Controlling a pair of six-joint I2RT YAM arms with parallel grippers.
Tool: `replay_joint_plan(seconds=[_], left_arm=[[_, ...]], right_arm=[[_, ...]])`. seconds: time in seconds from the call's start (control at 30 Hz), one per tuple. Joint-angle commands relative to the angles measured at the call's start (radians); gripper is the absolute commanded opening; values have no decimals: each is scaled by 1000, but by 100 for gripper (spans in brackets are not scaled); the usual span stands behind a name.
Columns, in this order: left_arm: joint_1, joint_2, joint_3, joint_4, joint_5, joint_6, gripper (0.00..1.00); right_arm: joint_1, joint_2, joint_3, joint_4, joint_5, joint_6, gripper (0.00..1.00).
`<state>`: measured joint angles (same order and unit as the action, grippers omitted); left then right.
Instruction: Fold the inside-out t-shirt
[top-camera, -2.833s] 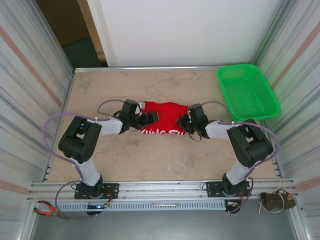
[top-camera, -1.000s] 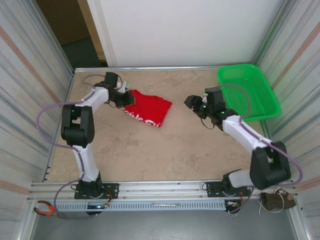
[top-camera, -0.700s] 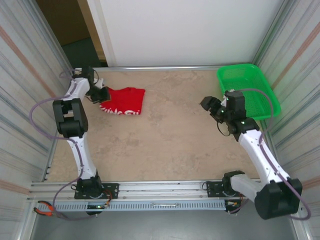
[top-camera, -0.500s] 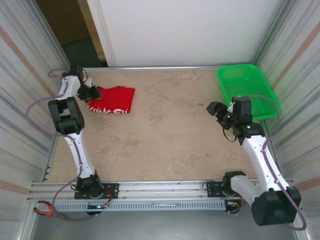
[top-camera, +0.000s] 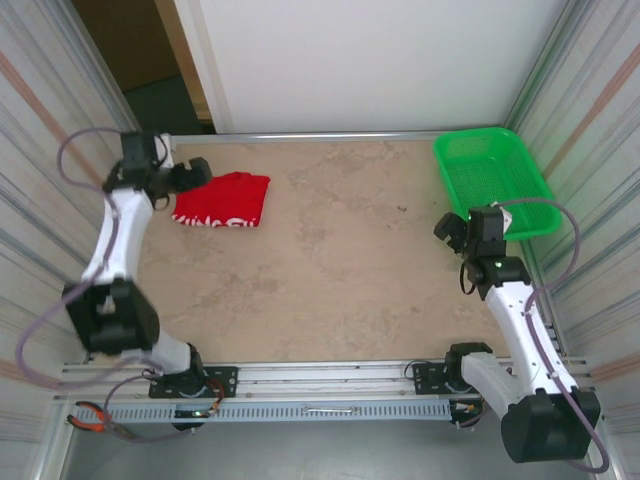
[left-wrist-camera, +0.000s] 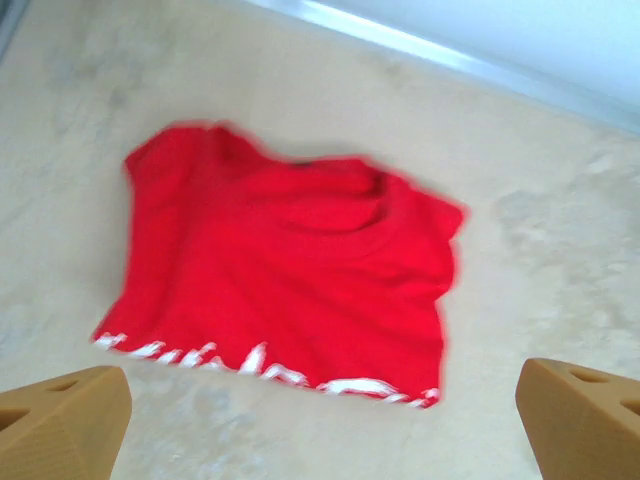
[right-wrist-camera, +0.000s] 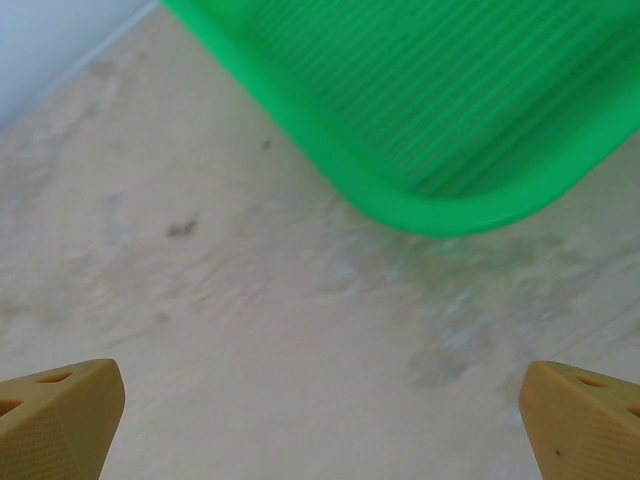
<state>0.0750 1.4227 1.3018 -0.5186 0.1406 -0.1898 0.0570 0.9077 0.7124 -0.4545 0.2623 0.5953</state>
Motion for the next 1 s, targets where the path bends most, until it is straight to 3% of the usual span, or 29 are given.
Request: replay_joint_plan(seconds=[0.0, 0.07, 0.13, 0.23, 0.3, 0.33, 0.4, 0.5, 0.53, 0.57, 0.6, 0.63, 0.67, 0.73, 0.87, 0.93, 0.97], left_arm=[[-98, -172, -306, 350, -201, 5, 99], [-153, -273, -501, 517, -336, 47, 99], [-171, -320, -644, 635, -383, 100, 99], [-168, -270, -754, 758, -451, 115, 99], [-165, -201, -810, 899, -436, 138, 99], [-163, -171, -839, 975, -413, 145, 99], [-166, -97, -871, 1094, -377, 190, 99], [-139, -3, -843, 1171, -268, 251, 99], [-120, 50, -849, 1189, -210, 245, 99], [-105, 99, -881, 1307, -156, 255, 99], [-100, 116, -904, 1393, -156, 259, 99], [-98, 87, -889, 1312, -152, 243, 99], [-96, 93, -887, 1301, -151, 242, 99], [-96, 102, -889, 1334, -154, 244, 99], [-95, 92, -885, 1302, -150, 241, 99], [-94, 99, -884, 1310, -152, 242, 99], [-95, 94, -885, 1303, -150, 242, 99]], right_arm=[[5, 27, -99, 221, 230, -172, 100], [12, 62, -166, 357, 297, -226, 100], [17, 123, -224, 494, 335, -267, 100], [16, 245, -289, 718, 301, -327, 100], [10, 333, -330, 893, 259, -363, 99], [7, 364, -309, 895, 228, -373, 99], [-13, 414, -333, 1060, 107, -396, 99], [-64, 505, -255, 1046, -102, -474, 99], [-85, 577, -281, 1162, -150, -479, 99], [-106, 676, -336, 1393, -188, -479, 99], [-95, 660, -334, 1369, -166, -484, 99], [-95, 610, -302, 1200, -160, -467, 99], [-89, 666, -331, 1367, -154, -487, 99], [-65, 613, -314, 1248, -100, -482, 99], [-48, 622, -312, 1270, -68, -498, 99], [-89, 648, -295, 1257, -197, -494, 99], [-93, 653, -296, 1264, -204, -497, 99]])
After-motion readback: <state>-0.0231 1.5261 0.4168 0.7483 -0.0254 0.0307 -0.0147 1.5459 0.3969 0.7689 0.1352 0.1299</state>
